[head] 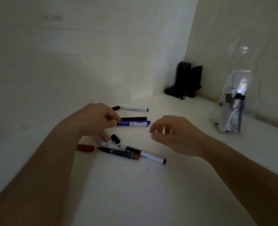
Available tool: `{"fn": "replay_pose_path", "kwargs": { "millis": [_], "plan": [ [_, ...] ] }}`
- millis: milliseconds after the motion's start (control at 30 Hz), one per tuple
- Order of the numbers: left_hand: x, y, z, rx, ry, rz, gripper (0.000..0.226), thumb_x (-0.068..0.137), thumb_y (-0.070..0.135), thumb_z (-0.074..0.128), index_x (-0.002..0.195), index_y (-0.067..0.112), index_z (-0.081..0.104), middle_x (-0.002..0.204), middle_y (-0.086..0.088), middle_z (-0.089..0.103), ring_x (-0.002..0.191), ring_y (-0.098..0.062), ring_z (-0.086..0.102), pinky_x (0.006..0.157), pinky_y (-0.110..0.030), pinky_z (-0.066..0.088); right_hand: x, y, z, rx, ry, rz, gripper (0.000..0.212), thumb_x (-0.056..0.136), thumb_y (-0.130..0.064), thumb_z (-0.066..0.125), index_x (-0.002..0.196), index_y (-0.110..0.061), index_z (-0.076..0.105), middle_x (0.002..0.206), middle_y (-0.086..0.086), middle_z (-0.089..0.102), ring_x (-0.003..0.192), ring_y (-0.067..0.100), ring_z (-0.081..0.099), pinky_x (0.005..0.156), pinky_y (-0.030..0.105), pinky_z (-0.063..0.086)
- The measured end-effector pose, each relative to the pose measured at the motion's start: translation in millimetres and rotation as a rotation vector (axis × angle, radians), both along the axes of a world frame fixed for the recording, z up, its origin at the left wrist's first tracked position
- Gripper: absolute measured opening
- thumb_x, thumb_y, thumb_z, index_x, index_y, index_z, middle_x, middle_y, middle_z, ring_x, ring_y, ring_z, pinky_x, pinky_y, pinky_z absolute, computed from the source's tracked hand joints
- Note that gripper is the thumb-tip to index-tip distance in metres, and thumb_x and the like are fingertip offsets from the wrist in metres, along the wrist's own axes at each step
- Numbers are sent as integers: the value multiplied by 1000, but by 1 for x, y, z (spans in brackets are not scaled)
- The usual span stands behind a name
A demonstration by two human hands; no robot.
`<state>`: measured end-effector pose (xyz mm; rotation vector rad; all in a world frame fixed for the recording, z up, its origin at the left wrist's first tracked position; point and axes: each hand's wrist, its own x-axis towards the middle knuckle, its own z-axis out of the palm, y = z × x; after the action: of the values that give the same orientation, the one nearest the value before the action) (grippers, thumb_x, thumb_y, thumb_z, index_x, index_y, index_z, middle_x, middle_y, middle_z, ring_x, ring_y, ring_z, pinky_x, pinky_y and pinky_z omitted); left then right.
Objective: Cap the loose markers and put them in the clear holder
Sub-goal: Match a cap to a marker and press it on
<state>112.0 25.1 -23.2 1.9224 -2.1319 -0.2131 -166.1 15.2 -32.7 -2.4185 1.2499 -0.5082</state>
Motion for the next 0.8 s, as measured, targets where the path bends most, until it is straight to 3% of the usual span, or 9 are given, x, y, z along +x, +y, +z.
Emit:
{"fn": "replay_pose_path", "kwargs": {
  "millis": [133,200,267,367,433,500,567,667,800],
  "plan": [
    [5,1,-5,217,84,-10,19,90,28,72,99,44,73,97,18,66,72,0,68,65,-15,45,30,-10,-8,181,189,122,20,85,-54,73,100,-43,65,95,-15,64,83,5,63,71,21,50],
    [0,2,-6,287,96,-22,19,88,27,73,100,42,74,100,18,66,69,-2,72,72,-21,52,33,-19,-6,261,262,150,27,81,-55,77,100,-43,63,94,-13,64,81,7,62,70,23,48],
    [-6,1,-7,322,94,-13,20,89,24,71,101,40,74,96,16,70,69,-4,73,77,-26,58,32,-28,-6,308,309,180,29,79,-53,79,101,-41,64,91,-11,63,77,8,59,68,25,47],
    [-14,-1,-10,343,143,15,18,92,21,65,100,35,73,77,8,76,65,-9,73,66,-25,60,29,-36,-14,318,233,188,24,84,-39,78,104,-39,65,87,-9,64,73,8,58,67,24,46],
    [-19,-4,-14,318,162,39,16,95,23,62,101,34,71,71,5,75,56,-10,69,55,-24,57,27,-38,-19,299,152,146,26,86,-42,75,109,-41,64,91,-11,65,78,8,62,68,22,46],
    [-22,-7,-18,280,202,85,14,97,23,60,102,31,70,67,2,73,49,-8,64,47,-22,51,27,-39,-24,182,189,102,30,86,-53,71,112,-41,62,92,-12,61,79,7,60,65,21,42],
    [-24,-7,-20,238,263,131,14,100,22,56,103,31,66,66,-1,73,48,-12,66,46,-26,54,28,-40,-30,68,237,93,22,90,-51,67,108,-39,61,89,-13,56,77,6,55,62,21,39],
    [-30,-7,-20,110,335,143,15,100,21,55,104,33,63,75,-2,74,53,-18,71,49,-36,60,24,-44,-38,-5,139,60,13,99,-41,58,110,-35,59,95,-14,58,82,10,58,69,28,49],
    [-33,-15,-25,-142,363,134,22,91,24,70,102,42,67,101,18,70,87,1,67,71,-11,48,9,-48,-39,25,-116,10,6,104,-41,52,109,-38,51,94,-4,66,73,19,63,65,37,56]
  ]
}}
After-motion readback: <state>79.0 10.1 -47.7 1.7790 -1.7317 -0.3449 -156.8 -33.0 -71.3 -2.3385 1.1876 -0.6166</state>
